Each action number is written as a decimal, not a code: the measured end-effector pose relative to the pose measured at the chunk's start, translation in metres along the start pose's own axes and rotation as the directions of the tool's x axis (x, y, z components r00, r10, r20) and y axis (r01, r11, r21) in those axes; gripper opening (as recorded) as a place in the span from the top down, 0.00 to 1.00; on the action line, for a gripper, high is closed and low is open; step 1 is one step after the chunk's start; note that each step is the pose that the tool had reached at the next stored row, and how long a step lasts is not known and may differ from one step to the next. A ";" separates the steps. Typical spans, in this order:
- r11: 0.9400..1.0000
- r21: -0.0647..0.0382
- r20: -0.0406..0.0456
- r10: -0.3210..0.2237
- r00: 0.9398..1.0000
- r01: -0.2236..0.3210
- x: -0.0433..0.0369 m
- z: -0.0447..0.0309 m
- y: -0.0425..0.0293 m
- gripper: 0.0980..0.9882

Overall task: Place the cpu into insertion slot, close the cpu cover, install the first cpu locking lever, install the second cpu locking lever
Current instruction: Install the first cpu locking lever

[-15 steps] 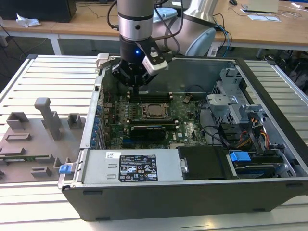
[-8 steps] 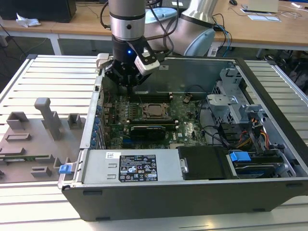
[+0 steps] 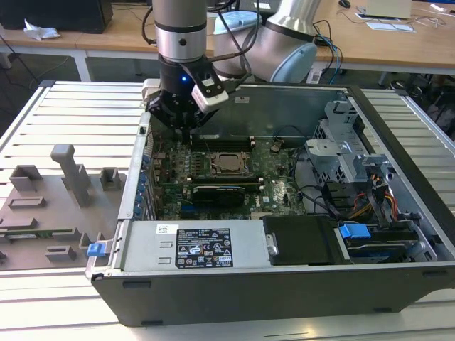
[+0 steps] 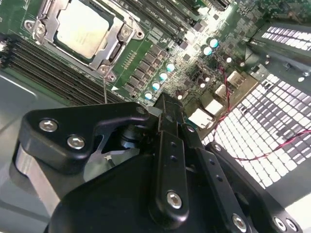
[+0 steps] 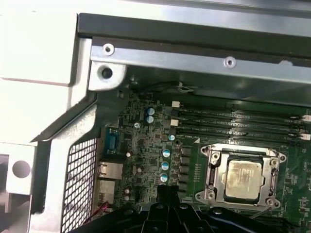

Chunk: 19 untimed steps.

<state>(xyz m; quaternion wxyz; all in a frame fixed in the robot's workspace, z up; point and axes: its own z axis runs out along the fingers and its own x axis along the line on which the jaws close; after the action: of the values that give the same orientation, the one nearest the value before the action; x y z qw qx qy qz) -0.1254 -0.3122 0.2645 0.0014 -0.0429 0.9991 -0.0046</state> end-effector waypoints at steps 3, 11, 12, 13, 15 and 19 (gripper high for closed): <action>1.000 -0.001 0.000 0.000 1.000 0.000 -0.0087 0.0008 0.0012 0.99; 1.000 -0.002 -0.002 0.000 1.000 0.000 -0.0178 0.0055 0.0264 0.99; 1.000 -0.003 -0.002 0.000 1.000 0.000 -0.0180 0.0059 0.0283 0.99; 1.000 -0.003 -0.003 0.000 1.000 0.000 -0.0185 0.0060 0.0285 0.99; 1.000 -0.004 -0.005 0.000 1.000 0.000 -0.0229 0.0062 0.0282 0.99; 1.000 -0.006 -0.012 0.000 1.000 0.000 -0.0353 0.0067 0.0272 0.99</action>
<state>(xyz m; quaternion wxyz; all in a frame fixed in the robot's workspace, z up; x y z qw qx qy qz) -0.0926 -0.2821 0.2576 -0.0047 -0.0428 0.9991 -0.0018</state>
